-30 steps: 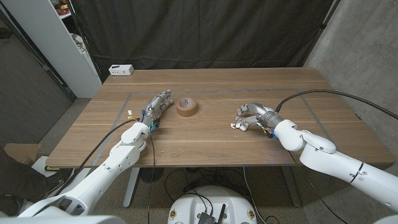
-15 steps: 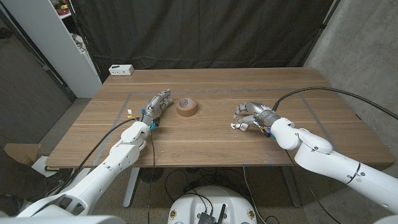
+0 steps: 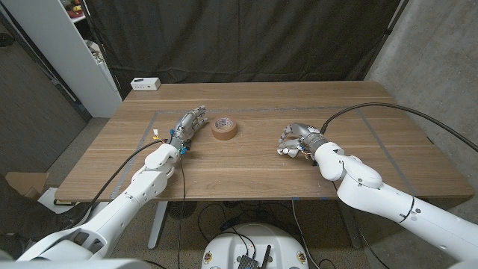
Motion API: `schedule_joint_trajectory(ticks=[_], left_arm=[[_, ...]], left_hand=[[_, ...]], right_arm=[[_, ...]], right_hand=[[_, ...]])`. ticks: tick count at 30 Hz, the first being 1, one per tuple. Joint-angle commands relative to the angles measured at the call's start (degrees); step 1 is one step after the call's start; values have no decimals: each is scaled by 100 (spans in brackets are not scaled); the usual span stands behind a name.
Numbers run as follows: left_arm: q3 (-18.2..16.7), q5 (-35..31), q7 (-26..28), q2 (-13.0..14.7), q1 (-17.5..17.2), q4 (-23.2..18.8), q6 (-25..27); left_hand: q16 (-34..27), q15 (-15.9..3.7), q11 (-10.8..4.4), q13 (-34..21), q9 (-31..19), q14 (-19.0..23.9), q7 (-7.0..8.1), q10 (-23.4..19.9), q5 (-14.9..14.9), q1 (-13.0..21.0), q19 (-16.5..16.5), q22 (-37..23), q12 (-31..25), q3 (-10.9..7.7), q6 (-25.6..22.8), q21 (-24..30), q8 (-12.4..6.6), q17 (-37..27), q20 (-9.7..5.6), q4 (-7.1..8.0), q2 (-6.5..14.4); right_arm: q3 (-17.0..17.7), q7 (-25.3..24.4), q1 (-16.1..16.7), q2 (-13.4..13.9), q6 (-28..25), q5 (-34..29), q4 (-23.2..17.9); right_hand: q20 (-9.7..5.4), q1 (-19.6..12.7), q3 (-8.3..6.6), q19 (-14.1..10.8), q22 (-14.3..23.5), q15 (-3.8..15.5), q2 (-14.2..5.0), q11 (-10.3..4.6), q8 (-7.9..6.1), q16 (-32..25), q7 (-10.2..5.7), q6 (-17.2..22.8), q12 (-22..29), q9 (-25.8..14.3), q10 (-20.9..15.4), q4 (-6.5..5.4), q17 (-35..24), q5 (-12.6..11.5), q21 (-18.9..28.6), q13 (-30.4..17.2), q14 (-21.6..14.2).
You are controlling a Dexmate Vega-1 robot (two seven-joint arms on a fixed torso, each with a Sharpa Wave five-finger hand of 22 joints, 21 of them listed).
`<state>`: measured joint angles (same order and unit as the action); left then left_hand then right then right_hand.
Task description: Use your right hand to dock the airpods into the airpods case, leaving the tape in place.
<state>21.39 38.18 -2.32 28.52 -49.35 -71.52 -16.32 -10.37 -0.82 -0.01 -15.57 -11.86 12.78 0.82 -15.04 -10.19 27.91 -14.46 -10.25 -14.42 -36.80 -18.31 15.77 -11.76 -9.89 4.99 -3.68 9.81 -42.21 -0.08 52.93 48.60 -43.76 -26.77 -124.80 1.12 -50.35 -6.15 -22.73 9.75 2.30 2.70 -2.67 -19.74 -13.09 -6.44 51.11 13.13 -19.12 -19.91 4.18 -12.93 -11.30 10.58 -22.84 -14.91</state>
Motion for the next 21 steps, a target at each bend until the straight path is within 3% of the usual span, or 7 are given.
schedule_joint_trajectory(ticks=[1,9,21], left_arm=[[-7,30,-144,-9,67,193,-88],[69,-12,-289,-113,264,454,-147],[124,-64,-258,-168,361,546,-87]], left_hand=[[-11,-1,-22,-18,-13,2,25,-56,-31,-66,-60,-31,-15,-26,-42,-27,11,4,-15,-34,-6],[-12,4,-10,-21,-13,9,24,-68,-31,-71,-65,-31,-19,-25,-64,-35,4,4,-10,-38,-9],[-16,22,5,-27,-13,25,2,-95,-31,-74,-71,-32,-30,-28,-82,-46,0,4,1,-44,-7]], right_arm=[[-492,-46,-228,-263,-514,-234,159],[-554,-84,-294,-312,-735,-164,255],[-689,-54,-501,-305,-1012,-10,350]], right_hand=[[12,114,32,29,14,465,4,8,-1,17,-8,49,-24,-10,35,-28,-21,-62,-6,4,32],[4,185,47,68,16,464,2,-4,-5,22,-11,73,-49,-7,70,-48,-25,-78,-4,21,55],[14,356,79,129,23,414,-33,124,106,46,23,-87,-95,38,150,-106,-32,-95,10,65,146]])
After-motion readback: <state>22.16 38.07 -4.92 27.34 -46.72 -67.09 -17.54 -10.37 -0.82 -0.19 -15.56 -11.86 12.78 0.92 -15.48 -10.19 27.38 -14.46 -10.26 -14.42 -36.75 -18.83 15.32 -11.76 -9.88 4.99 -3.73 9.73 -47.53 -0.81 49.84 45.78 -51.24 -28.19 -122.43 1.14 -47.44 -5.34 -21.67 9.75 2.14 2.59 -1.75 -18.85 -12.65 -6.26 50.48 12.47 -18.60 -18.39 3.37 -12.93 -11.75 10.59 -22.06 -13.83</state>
